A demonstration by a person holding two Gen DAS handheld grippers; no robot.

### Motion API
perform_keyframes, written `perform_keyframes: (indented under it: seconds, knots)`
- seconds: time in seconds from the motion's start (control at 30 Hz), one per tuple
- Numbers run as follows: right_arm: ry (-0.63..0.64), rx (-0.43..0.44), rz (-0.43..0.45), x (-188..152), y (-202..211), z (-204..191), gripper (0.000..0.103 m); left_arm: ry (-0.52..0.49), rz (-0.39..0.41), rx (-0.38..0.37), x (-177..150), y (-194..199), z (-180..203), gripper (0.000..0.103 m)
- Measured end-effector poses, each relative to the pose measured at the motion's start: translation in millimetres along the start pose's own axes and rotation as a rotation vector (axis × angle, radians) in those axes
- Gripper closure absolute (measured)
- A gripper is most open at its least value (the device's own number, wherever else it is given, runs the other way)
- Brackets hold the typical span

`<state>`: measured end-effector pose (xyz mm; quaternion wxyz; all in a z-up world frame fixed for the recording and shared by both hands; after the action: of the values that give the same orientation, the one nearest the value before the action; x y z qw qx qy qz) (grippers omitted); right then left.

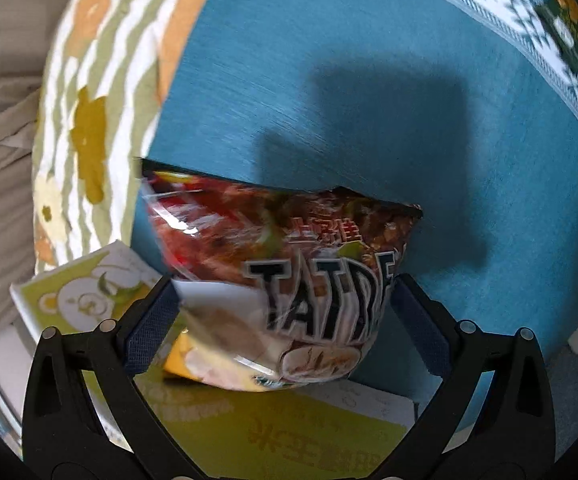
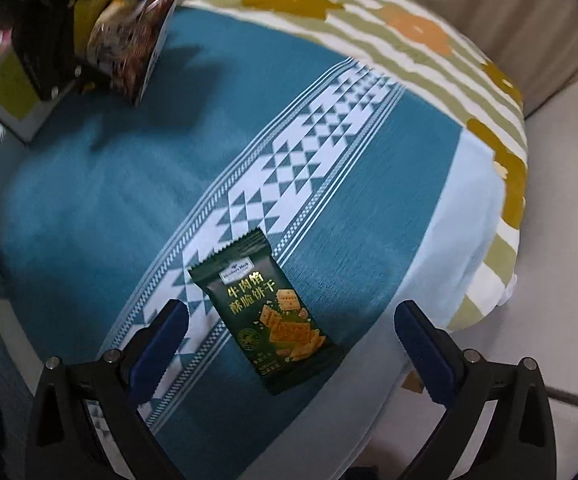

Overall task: Organize snacks
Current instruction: 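Grasp the TATRE chip bag with left tool while right tool grasps green cracker packet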

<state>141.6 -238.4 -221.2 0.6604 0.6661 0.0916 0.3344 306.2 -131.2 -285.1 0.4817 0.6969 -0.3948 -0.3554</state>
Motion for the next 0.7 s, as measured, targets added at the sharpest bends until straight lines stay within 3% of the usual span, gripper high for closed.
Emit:
perform_keyframes:
  seconds: [0.17,0.23,0.3,0.5,0.7]
  knots:
    - [0.067,0.029,-0.044,-6.1,-12.3,-3.2,0.001,-0.065,-0.040,0.014,-2.8,-15.5,6.6,0.003]
    - [0.098,0.031,-0.052,-7.1,-14.4,-5.6,0.001,-0.061,-0.033,-0.014,-1.7,-14.5,5.4,0.013]
    - [0.123,0.037,-0.061,-9.1,-17.4,-7.3,0.001,-0.064,-0.025,-0.021,-0.4,-12.7,3.9,0.015]
    - [0.156,0.067,-0.090,-12.8,-23.3,-4.5,0.014,-0.016,0.033,-0.026,6.9,-4.5,1.7,0.026]
    - [0.139,0.122,-0.074,-14.9,-18.9,-4.2,0.025,0.037,0.087,-0.078,9.5,7.6,6.9,0.028]
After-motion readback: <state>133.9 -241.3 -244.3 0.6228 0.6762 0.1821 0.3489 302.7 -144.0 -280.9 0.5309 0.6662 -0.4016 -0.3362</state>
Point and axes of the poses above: each gripper's, at about its wrist camera, not at the fingertips, and y roughly against the way its jaws point, z to its right, x to its top, the point moved 2 cm from there along -y, roughly the way its jaws point, and after that the axes turned 9 degrees about z, right-handed, at the moved point
